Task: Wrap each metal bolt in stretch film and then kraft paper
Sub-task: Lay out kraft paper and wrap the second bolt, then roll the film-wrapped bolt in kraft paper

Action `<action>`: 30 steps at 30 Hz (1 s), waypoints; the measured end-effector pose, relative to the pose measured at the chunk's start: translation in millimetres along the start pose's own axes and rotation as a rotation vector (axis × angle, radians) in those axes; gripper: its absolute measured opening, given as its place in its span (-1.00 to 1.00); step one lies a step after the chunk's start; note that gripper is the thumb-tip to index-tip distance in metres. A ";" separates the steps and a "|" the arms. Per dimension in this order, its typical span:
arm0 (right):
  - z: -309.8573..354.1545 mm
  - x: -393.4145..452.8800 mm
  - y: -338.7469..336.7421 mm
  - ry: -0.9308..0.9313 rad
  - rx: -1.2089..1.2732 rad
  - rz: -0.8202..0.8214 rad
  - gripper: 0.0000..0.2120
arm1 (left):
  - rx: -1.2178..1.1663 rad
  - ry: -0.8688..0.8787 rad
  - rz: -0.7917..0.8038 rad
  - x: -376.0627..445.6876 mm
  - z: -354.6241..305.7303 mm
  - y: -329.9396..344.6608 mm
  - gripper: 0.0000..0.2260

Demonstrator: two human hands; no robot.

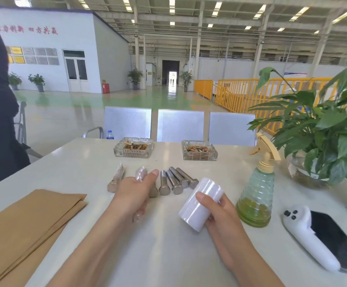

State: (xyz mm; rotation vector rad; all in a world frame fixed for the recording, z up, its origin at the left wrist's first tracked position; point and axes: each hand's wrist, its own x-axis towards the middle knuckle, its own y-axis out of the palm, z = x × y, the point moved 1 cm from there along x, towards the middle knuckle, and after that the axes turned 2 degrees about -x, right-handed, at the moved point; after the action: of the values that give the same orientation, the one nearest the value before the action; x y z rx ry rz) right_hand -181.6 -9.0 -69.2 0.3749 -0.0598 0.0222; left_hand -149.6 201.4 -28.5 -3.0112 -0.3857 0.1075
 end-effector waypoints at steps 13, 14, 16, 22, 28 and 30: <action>1.7 7.0 3.8 0.075 0.005 0.027 -0.58 | 1.013 0.239 -0.324 112.7 2.5 -21.8 -0.85; 2.6 7.2 4.0 0.077 0.003 0.033 -0.62 | 1.057 0.253 -0.317 114.7 4.9 -18.4 -0.87; 4.1 8.4 3.4 0.086 0.009 0.034 -0.64 | 1.138 0.261 -0.294 116.5 10.2 -11.6 -0.93; 4.1 9.2 3.5 0.092 -0.038 -0.008 -0.41 | 1.187 0.389 -0.292 101.5 3.3 0.2 -0.75; 9.5 4.6 6.5 0.044 -0.104 0.033 -0.42 | 0.276 0.515 0.564 14.3 -27.3 35.3 -0.78; 11.6 0.2 4.8 0.035 -0.142 0.096 -0.46 | 0.185 0.436 0.691 -0.2 -29.3 30.0 -0.72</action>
State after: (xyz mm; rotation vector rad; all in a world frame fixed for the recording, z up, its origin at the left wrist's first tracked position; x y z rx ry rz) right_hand -182.2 -8.7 -56.6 0.2289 -0.0441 0.1192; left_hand -139.9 169.7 -2.8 -2.7262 0.6609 -0.4262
